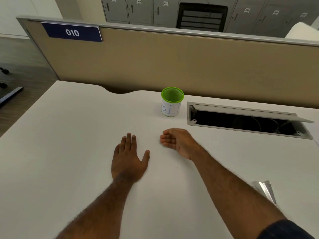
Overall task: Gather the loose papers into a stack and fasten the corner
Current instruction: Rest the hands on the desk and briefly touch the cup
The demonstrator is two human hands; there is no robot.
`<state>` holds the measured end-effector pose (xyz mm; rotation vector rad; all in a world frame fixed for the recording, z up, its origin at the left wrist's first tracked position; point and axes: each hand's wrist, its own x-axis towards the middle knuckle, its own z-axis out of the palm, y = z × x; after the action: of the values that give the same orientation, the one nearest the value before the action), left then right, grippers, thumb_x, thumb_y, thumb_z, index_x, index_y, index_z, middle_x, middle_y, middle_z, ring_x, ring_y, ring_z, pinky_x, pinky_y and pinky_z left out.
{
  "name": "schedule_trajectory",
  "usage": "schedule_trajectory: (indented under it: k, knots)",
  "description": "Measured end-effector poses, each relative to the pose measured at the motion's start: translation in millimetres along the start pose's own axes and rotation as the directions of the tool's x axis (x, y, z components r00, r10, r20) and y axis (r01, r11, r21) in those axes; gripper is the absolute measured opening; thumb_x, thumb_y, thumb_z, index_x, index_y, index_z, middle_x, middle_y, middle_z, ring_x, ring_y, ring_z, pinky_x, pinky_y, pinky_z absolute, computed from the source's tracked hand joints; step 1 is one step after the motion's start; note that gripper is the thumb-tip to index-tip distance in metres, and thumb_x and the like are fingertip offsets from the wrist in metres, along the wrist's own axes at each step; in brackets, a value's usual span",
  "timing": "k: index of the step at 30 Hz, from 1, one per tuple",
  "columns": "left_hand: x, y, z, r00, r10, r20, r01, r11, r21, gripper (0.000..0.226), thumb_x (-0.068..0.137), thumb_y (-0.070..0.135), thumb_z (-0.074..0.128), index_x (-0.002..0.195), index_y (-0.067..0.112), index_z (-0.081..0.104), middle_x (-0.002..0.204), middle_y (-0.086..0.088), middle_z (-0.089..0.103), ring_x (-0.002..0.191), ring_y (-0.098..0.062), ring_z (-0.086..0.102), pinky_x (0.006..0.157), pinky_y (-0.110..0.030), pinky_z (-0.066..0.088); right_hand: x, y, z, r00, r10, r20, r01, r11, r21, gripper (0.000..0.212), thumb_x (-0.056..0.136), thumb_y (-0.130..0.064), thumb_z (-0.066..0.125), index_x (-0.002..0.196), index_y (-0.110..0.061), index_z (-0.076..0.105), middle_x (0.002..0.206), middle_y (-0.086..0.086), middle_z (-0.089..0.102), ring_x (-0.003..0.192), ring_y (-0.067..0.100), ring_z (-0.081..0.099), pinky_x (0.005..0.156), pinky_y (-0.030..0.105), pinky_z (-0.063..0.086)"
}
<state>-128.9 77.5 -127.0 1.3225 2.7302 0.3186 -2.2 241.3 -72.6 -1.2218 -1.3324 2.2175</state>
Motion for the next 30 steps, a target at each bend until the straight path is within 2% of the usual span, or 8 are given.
schedule_trajectory:
  k: [4,8,10,13,17,22,26,30]
  knots:
    - [-0.2,0.3,0.0,1.0,0.001,0.005,-0.001,1.0,0.007,0.083,0.091,0.066,0.017,0.157,0.017,0.005,0.165,0.0,0.0,0.152,-0.016,0.0,0.123,-0.035,0.007,-17.7,10.8,10.9,0.957,0.135,0.257,-0.03,0.927,-0.375,0.026,0.093,-0.008,0.043,0.099,0.006,0.065,0.096,0.024,0.07,0.086,0.031,0.069,0.08,0.036,0.057]
    - [-0.9,0.6,0.6,1.0,-0.006,0.005,0.006,1.0,-0.005,0.083,0.092,0.066,0.019,0.157,0.017,0.006,0.165,0.0,0.0,0.152,-0.016,0.0,0.123,-0.035,0.006,-32.7,6.1,-7.6,0.907,0.265,0.328,-0.018,0.801,-0.598,0.028,0.093,-0.008,0.04,0.097,0.006,0.065,0.093,0.023,0.07,0.082,0.029,0.069,0.08,0.038,0.056]
    - [-0.8,0.6,0.4,1.0,-0.006,0.0,0.006,1.0,-0.006,0.083,0.092,0.066,0.02,0.157,0.017,0.007,0.165,0.0,0.0,0.152,-0.016,0.001,0.123,-0.035,0.006,-39.7,3.6,-20.9,0.929,0.202,0.309,0.009,0.826,-0.564,0.026,0.094,-0.007,0.043,0.096,0.006,0.065,0.091,0.022,0.07,0.08,0.029,0.068,0.076,0.036,0.056]
    - [-0.8,0.3,0.1,1.0,-0.006,0.003,0.006,1.0,-0.006,0.083,0.091,0.066,0.02,0.157,0.017,0.007,0.165,0.0,0.0,0.152,-0.016,0.0,0.123,-0.034,0.005,-42.8,6.6,-41.7,0.993,-0.069,0.091,0.08,0.989,-0.126,0.022,0.096,-0.008,0.046,0.098,0.005,0.064,0.095,0.022,0.068,0.083,0.028,0.066,0.077,0.033,0.056]
    - [-0.1,0.4,0.8,1.0,-0.002,0.003,0.002,1.0,-0.005,0.083,0.092,0.065,0.021,0.157,0.016,0.008,0.165,0.0,0.001,0.152,-0.016,0.001,0.123,-0.034,0.005,-40.0,23.3,-58.1,0.977,-0.125,-0.17,0.175,0.93,0.323,0.027,0.099,-0.011,0.039,0.105,0.003,0.062,0.104,0.022,0.066,0.093,0.029,0.066,0.086,0.034,0.055]
    - [0.0,0.0,1.1,1.0,-0.004,-0.003,0.004,1.0,0.009,0.083,0.091,0.066,0.021,0.157,0.016,0.009,0.165,-0.001,0.003,0.152,-0.017,0.003,0.123,-0.034,0.007,-63.4,50.8,-26.0,0.996,-0.08,-0.036,0.087,0.952,0.293,0.03,0.101,-0.01,0.035,0.109,0.005,0.061,0.109,0.023,0.067,0.102,0.03,0.066,0.096,0.039,0.051]
    - [0.1,0.0,0.8,1.0,-0.004,-0.003,0.004,1.0,0.013,0.083,0.091,0.066,0.02,0.157,0.016,0.01,0.165,-0.001,0.004,0.152,-0.017,0.004,0.123,-0.035,0.007,-78.5,58.8,-26.4,0.986,-0.165,-0.027,0.166,0.951,0.262,0.027,0.095,0.005,0.041,0.112,0.003,0.063,0.114,0.017,0.069,0.112,0.025,0.064,0.1,0.033,0.047]
    - [0.4,-0.2,1.3,1.0,-0.005,0.0,0.005,1.0,0.016,0.084,0.091,0.067,0.02,0.157,0.016,0.01,0.165,-0.001,0.004,0.152,-0.017,0.004,0.123,-0.035,0.007,-84.9,55.6,-33.8,0.933,-0.299,-0.202,0.276,0.952,-0.136,0.026,0.089,0.004,0.057,0.104,-0.012,0.071,0.105,-0.002,0.074,0.105,0.007,0.066,0.095,0.023,0.048]
